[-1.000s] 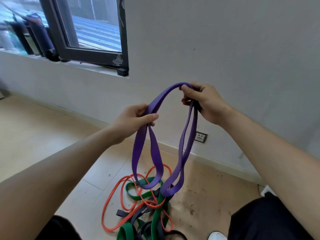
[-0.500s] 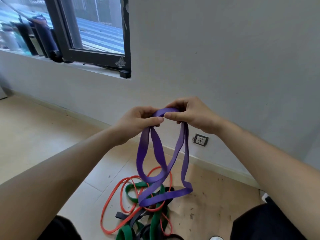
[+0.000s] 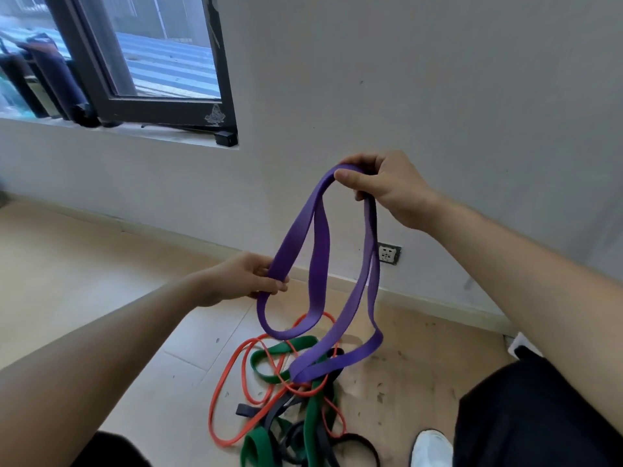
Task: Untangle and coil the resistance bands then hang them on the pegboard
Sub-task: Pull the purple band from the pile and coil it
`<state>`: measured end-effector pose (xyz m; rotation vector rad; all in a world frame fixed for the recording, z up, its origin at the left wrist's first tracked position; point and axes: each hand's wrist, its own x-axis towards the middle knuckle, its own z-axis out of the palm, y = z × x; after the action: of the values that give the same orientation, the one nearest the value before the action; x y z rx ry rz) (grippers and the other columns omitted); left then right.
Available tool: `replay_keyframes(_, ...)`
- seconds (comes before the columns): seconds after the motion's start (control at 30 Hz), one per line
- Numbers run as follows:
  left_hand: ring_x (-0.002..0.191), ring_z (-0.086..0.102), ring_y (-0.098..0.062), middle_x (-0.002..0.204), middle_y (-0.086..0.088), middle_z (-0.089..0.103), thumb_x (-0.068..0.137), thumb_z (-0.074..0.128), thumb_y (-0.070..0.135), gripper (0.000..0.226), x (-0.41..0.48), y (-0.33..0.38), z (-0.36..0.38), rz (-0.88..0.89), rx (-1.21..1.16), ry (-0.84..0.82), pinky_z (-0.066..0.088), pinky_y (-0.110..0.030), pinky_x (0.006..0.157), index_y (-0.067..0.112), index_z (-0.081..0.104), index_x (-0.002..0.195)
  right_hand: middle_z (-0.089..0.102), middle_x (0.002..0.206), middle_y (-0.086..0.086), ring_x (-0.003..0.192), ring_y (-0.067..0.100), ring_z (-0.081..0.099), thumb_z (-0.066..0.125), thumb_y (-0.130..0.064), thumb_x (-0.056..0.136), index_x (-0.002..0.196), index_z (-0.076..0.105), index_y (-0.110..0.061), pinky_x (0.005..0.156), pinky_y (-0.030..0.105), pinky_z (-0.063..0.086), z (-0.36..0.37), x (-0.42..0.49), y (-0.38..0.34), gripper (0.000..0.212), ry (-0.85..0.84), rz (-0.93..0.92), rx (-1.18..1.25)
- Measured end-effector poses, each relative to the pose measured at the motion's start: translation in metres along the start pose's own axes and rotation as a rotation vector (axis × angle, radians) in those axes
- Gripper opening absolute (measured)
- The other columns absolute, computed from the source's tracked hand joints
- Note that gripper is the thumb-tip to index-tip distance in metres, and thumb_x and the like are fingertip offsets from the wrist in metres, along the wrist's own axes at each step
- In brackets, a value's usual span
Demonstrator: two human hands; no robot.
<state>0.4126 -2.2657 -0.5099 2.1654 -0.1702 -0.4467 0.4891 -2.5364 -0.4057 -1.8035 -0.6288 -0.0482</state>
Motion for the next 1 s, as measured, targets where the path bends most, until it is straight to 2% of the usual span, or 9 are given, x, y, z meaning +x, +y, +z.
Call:
replay_keyframes(0.13,0.107,0.072,-0.029,0.113,-0.012,0.074,0.096,0.066,0.01,0.023,-0.002,-0.004,0.0,-0.143,-0.023,-0.096,0.062,-0.039,0.089,0.014,0.066,0.119,0.063,0.07,-0.009,0.057,0.007,0.055,0.075,-0.016,0.09,0.106,0.073,-0.006,0.061,0.02,0.049,-0.004,-0.001,0.011,0.018,0.052,0.034,-0.017)
replay_keyframes(0.23,0.107,0.073,-0.03,0.116,-0.015,0.074,0.095,0.067,0.011,0.03,-0.005,-0.006,-0.007,-0.197,-0.137,-0.12,0.06,-0.042,0.094,0.007,0.063,0.124,0.063,0.079,-0.002,0.059,0.004,0.057,0.074,-0.015,0.091,0.107,0.072,-0.005,0.063,0.019,0.051,-0.007,-0.001,0.017,0.019,0.061,0.054,-0.027)
replay_keyframes(0.33,0.114,0.071,-0.031,0.12,-0.014,0.073,0.097,0.062,0.014,0.033,-0.007,-0.008,-0.02,-0.19,-0.363,-0.029,0.056,-0.046,0.102,0.001,0.059,0.127,0.063,0.082,0.0,0.058,-0.001,0.058,0.073,-0.015,0.092,0.106,0.071,-0.006,0.062,0.018,0.051,-0.013,0.0,0.024,0.017,0.111,0.077,0.004)
replay_keyframes(0.43,0.119,0.067,-0.031,0.127,-0.017,0.07,0.094,0.06,0.019,0.04,-0.012,-0.005,-0.035,-0.108,-0.701,0.065,0.057,-0.041,0.099,0.0,0.059,0.13,0.062,0.081,-0.001,0.058,0.001,0.057,0.073,-0.015,0.092,0.102,0.071,-0.01,0.063,0.018,0.051,-0.02,0.001,0.032,0.011,0.132,0.102,0.008)
replay_keyframes(0.53,0.112,0.07,-0.028,0.115,-0.015,0.072,0.099,0.053,0.02,0.028,-0.016,0.002,-0.043,0.001,-0.902,0.125,0.06,-0.039,0.094,0.003,0.066,0.117,0.062,0.082,0.001,0.061,0.007,0.056,0.073,-0.015,0.091,0.101,0.071,-0.01,0.061,0.018,0.051,-0.023,0.001,0.041,0.011,0.133,0.149,-0.002)
replay_keyframes(0.67,0.101,0.071,-0.021,0.088,0.0,0.069,0.097,0.057,0.03,0.021,-0.018,0.01,-0.05,0.022,-0.921,0.157,0.056,-0.046,0.095,0.015,0.07,0.105,0.061,0.081,0.003,0.062,0.012,0.056,0.076,-0.017,0.09,0.106,0.072,-0.006,0.062,0.02,0.051,-0.026,0.001,0.051,0.021,0.121,0.199,-0.008)
replay_keyframes(0.73,0.089,0.067,-0.02,0.085,-0.001,0.062,0.092,0.064,0.029,0.028,-0.021,0.009,-0.052,0.02,-0.858,0.154,0.057,-0.043,0.089,0.014,0.068,0.114,0.06,0.079,0.001,0.062,0.012,0.055,0.076,-0.017,0.09,0.107,0.073,-0.005,0.062,0.02,0.051,-0.028,0.001,0.053,0.021,0.118,0.207,-0.012)
replay_keyframes(0.83,0.081,0.061,-0.023,0.091,-0.008,0.061,0.089,0.073,0.014,0.039,-0.025,-0.002,-0.051,0.011,-0.445,0.227,0.059,-0.033,0.079,0.012,0.064,0.126,0.059,0.079,0.003,0.064,0.014,0.055,0.074,-0.016,0.091,0.107,0.072,-0.003,0.06,0.019,0.051,-0.029,0.001,0.055,0.021,0.111,0.213,-0.019)
replay_keyframes(1.0,0.089,0.069,-0.022,0.096,-0.006,0.07,0.087,0.074,-0.002,0.033,-0.026,-0.015,-0.054,0.063,0.171,0.302,0.06,-0.032,0.078,0.013,0.069,0.116,0.058,0.08,0.004,0.062,0.014,0.053,0.072,-0.016,0.093,0.109,0.072,-0.003,0.059,0.018,0.051,-0.035,0.0,0.059,0.021,0.102,0.231,-0.02)
